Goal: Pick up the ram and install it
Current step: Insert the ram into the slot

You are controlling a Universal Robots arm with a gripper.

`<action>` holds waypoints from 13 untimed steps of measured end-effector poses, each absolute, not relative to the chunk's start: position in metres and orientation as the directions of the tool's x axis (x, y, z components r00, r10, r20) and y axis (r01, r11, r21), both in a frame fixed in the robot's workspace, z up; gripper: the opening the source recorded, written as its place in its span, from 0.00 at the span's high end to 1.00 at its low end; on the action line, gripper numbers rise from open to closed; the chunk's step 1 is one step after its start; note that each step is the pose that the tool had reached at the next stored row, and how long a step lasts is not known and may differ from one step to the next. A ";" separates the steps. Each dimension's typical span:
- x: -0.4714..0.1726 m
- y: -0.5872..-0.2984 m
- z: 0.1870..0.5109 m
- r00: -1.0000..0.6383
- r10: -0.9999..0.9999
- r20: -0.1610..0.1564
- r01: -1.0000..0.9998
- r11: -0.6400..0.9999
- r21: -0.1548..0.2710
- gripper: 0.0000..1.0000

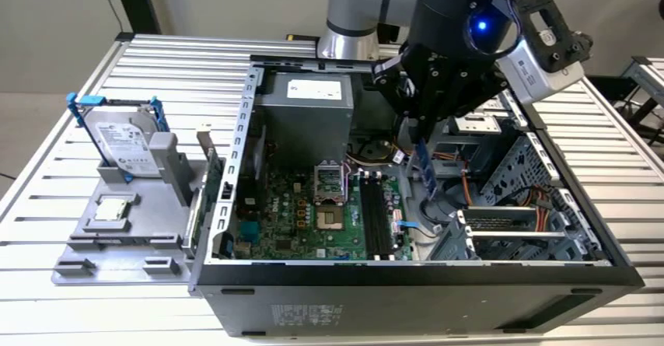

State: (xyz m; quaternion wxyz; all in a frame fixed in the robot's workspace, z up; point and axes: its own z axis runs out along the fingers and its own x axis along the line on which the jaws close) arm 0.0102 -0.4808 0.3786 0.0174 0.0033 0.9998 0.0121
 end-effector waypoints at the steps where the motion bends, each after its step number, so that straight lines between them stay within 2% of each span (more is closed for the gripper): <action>1: 0.012 -0.481 0.378 -0.999 0.007 -0.035 0.006 1.000 0.025 1.00; 13: 0.023 -0.467 0.365 -0.999 0.011 -0.035 0.010 1.000 0.025 1.00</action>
